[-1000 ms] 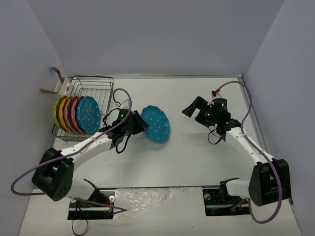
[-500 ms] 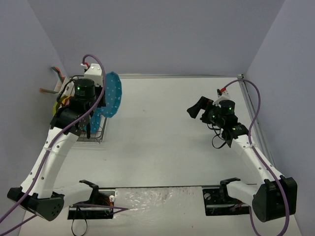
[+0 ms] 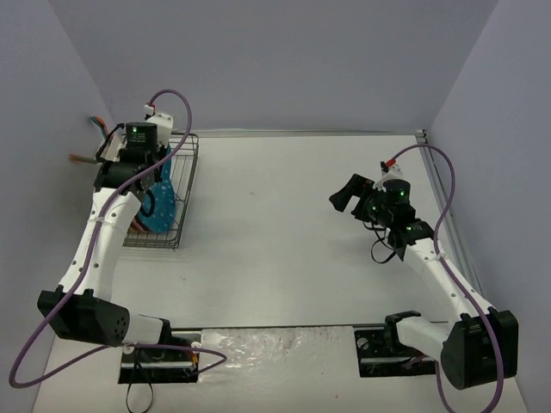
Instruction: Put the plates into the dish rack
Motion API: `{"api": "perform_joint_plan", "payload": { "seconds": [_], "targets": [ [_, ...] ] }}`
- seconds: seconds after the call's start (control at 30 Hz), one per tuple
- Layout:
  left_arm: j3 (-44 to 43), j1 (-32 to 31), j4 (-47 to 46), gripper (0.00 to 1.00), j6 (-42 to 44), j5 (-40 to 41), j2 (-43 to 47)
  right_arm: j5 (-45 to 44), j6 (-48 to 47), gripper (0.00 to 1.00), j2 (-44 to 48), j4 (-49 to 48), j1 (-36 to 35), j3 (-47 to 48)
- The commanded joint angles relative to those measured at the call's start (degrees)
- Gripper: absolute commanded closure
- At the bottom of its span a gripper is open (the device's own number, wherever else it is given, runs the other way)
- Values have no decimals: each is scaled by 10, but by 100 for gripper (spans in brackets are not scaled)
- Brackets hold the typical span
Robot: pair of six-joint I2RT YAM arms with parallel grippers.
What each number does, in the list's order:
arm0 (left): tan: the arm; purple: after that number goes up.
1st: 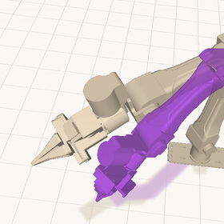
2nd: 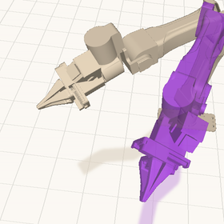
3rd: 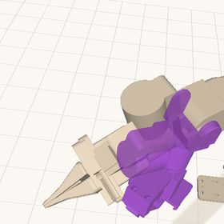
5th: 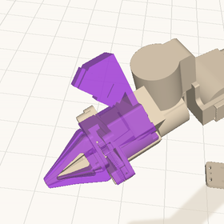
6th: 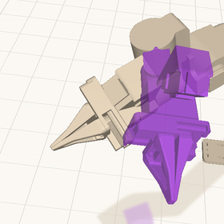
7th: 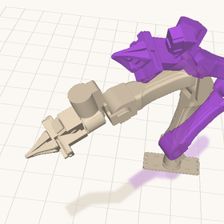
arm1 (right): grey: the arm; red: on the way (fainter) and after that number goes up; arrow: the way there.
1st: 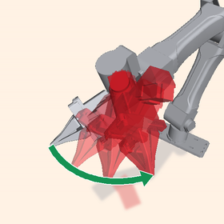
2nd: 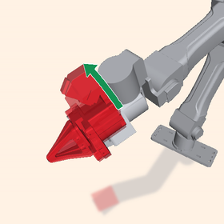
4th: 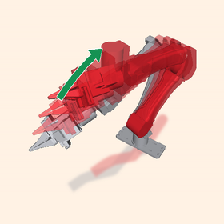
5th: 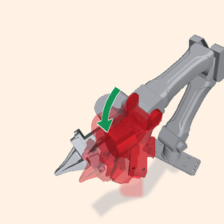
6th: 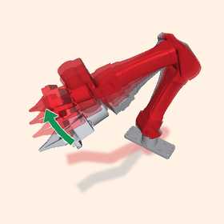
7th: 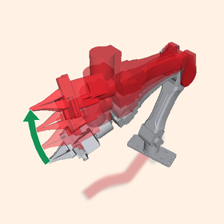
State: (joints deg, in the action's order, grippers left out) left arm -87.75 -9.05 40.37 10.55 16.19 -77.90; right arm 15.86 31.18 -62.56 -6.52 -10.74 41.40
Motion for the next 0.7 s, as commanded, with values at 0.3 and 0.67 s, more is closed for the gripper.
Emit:
{"api": "perform_joint_plan", "payload": {
  "seconds": [0.3, 0.67],
  "targets": [
    [35, 33, -132, 100, -6, -17, -41, 15, -8, 0, 31, -36, 27, -15],
    [114, 34, -163, 96, -28, -22, -32, 20, -11, 0, 31, -39, 33, -20]
  ]
}}
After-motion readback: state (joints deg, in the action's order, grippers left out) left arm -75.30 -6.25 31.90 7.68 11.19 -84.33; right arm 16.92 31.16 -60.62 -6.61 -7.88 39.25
